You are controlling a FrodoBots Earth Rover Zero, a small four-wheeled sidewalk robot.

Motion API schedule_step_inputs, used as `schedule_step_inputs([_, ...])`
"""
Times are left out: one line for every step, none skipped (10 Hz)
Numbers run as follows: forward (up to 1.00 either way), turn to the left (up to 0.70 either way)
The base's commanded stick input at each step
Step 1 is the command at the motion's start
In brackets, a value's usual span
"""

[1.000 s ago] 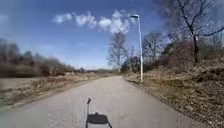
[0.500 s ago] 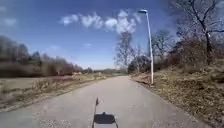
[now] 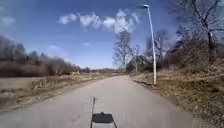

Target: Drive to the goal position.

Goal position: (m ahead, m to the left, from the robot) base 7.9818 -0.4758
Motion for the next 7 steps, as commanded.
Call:
schedule_step_inputs([1.00,0.00])
schedule_step_inputs([1.00,0.00])
schedule_step_inputs([1.00,0.00])
schedule_step_inputs([1.00,0.00])
schedule_step_inputs([1.00,0.00])
schedule_step_inputs([1.00,0.00])
schedule_step_inputs([1.00,0.00])
